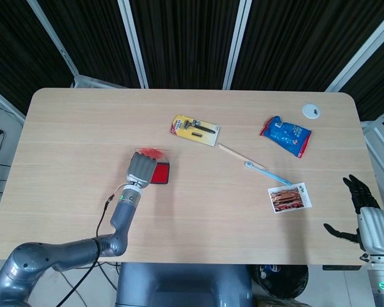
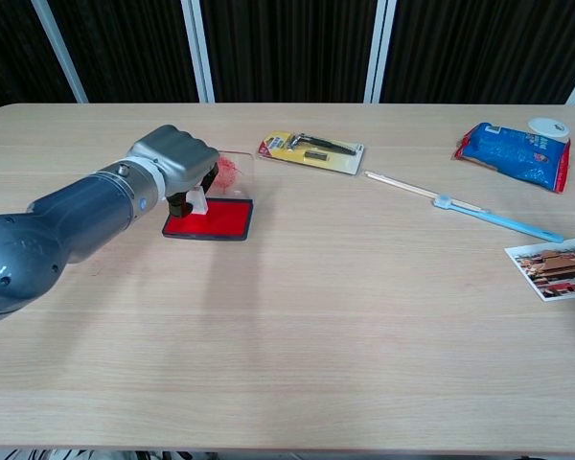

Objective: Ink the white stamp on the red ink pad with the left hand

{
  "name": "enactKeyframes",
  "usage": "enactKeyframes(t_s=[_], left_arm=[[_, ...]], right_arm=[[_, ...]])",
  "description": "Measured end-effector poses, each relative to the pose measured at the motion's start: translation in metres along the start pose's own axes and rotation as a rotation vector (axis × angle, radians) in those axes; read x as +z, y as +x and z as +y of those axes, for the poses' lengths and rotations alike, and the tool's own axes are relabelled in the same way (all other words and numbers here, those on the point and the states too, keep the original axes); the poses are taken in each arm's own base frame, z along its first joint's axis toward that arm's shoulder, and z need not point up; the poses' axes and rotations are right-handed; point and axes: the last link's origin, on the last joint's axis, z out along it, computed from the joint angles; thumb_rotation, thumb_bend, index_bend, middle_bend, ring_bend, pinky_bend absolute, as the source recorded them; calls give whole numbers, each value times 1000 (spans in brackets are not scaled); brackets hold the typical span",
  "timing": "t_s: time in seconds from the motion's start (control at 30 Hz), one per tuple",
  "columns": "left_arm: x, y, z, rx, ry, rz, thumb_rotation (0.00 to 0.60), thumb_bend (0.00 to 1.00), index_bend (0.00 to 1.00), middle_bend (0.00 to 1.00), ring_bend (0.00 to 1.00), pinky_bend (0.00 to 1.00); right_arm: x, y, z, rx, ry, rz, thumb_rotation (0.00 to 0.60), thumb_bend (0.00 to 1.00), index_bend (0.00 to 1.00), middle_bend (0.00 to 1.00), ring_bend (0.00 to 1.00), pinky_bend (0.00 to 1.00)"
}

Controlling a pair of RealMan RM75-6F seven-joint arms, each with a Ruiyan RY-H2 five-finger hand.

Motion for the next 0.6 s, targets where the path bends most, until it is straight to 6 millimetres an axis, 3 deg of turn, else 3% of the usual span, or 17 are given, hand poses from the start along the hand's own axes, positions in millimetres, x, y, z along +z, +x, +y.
enactKeyframes(t_s=[0.6], left_arm=[[-1, 2, -1, -2, 3, 4, 600, 544, 718, 729, 481, 518]], right_arm=[[0, 0, 0, 3, 1, 3, 600, 102, 0, 0, 0, 186]])
